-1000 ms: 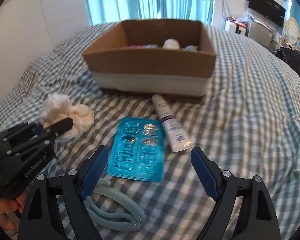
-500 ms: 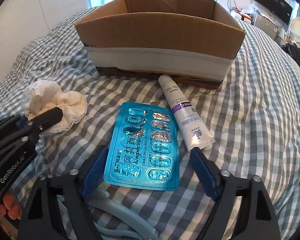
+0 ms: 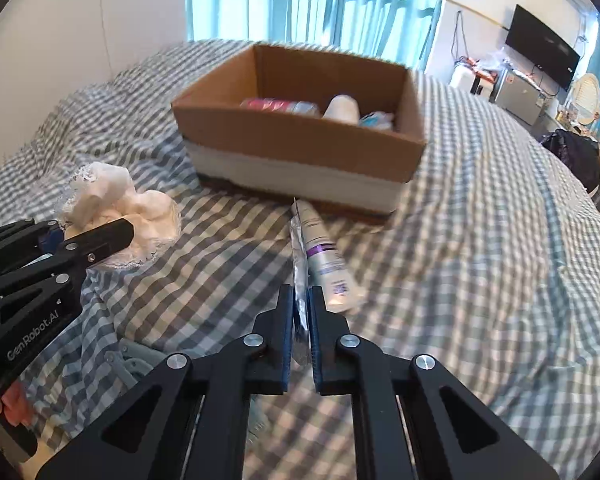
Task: Organize objects
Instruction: 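Grasp the beige lace cloth with the left tool while the right tool grasps the blue blister pack, then carry the lace cloth and blister pack into the box and open both tools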
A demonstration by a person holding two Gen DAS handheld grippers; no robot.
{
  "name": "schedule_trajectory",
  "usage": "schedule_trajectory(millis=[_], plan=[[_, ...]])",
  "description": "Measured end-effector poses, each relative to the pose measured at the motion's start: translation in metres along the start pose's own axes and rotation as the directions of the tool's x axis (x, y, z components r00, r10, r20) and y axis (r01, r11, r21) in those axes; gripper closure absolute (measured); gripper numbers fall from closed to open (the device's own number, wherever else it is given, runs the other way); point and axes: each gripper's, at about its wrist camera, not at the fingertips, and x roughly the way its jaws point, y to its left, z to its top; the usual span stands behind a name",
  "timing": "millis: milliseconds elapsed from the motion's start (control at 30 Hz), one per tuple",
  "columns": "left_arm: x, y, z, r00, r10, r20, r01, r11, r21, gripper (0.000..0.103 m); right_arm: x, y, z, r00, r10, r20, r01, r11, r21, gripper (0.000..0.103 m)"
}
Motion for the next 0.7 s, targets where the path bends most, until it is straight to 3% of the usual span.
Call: schedule_trajectory(millis=[500, 600, 700], plan=[[-0.048, -0.027, 0.028, 0.992, -0.066, 0.105, 0.065, 0.998, 0.019, 0.085, -0.095, -0.014, 0.007, 0.981, 0.027, 0.192, -0.031, 0.999, 0.016, 0.096], [-0.047, -0.029, 0.047, 0.991, -0.088, 0.103, 0.087, 0.996, 0.019, 0.085, -0.104, -0.019, 0.019, 0.976, 0.042, 0.212, -0.047, 0.999, 0.017, 0.096], [-0.049, -0.029, 0.077, 0.983, -0.114, 0.145, 0.114, 0.993, 0.009, 0.085, -0.116, -0.031, 0.044, 0.959, 0.101, 0.264, -0.115, 0.993, 0.038, 0.096]])
